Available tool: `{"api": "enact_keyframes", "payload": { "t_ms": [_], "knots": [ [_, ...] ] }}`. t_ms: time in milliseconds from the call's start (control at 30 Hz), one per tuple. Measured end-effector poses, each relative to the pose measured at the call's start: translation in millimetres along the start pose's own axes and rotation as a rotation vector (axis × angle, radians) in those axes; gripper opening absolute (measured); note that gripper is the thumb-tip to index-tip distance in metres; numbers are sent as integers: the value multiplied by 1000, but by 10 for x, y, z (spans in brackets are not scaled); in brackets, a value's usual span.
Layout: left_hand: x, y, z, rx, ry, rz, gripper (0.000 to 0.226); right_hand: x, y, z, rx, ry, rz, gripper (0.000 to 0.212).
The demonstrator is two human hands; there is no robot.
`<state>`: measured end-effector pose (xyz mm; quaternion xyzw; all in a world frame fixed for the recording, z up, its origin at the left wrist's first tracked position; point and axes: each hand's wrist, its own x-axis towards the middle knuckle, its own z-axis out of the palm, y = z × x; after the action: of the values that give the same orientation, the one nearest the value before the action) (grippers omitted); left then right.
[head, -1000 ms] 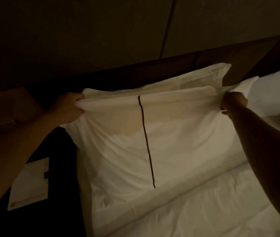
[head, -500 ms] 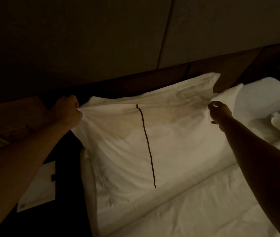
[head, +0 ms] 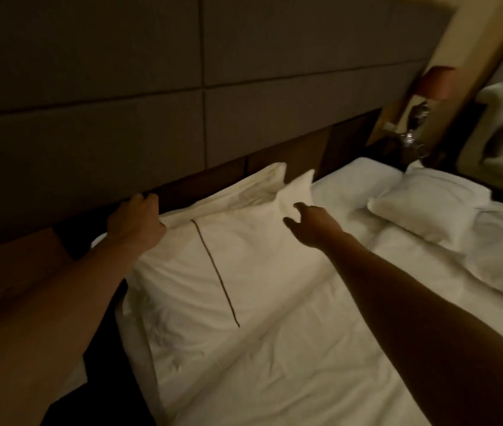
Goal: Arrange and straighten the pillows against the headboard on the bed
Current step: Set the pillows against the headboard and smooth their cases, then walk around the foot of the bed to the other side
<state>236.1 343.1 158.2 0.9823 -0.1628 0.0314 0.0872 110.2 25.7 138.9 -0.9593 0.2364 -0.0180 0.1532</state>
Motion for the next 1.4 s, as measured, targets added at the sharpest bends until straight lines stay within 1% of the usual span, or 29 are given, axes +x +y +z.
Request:
{"api": "enact_keyframes", "payload": {
  "t_ms": [167,233,333,433,567,633,700,767,800,867,1000,1100,1200,1267,1400],
  "knots": [
    [-475,818,-463,19,-14,165,35,-1040,108,-808,-119,74,22,70],
    [-641,1170,-700,21,-24,231,37,-1459,179,-1161,-165,118,65,71],
    [-887,1687,-1012,10,-66,338,48,-2042,285,-1626,-224,168,145,70],
    [-1239,2163,-1227,0,-143,506,59,-2689,405,-1977,-264,235,264,71],
    [-1734,2709,-1224,24,-225,697,59,-3476,574,-2149,-299,268,433,71],
    [-2087,3028,-1194,23,-240,812,69,-3981,722,-2133,-291,267,556,73],
    [-2464,3268,-1188,17,-250,889,81,-4510,864,-2106,-287,240,682,77],
    [-3024,3516,-1170,23,-301,1000,88,-5196,1029,-2027,-310,165,812,80],
    [-3279,3637,-1159,18,-316,1051,90,-5503,1130,-2001,-326,159,870,81],
    [-3841,3971,-1239,39,-306,1150,93,-6136,1321,-2060,-319,180,1003,82],
    [-4969,4572,-1435,87,-249,1363,91,-7204,1629,-2176,-280,212,1156,86],
    [-6199,5118,-1387,140,-220,1540,90,-8305,1953,-2117,-234,224,1331,87],
    [-7530,5525,-1243,112,-239,1684,92,-9487,2240,-2017,-193,219,1498,85],
    [-8504,5739,-1099,120,-272,1776,92,-10395,2447,-1958,-165,224,1600,83],
    [-10078,5993,-803,150,-384,1977,90,-11923,2766,-1808,-95,258,1756,84]
  ]
}}
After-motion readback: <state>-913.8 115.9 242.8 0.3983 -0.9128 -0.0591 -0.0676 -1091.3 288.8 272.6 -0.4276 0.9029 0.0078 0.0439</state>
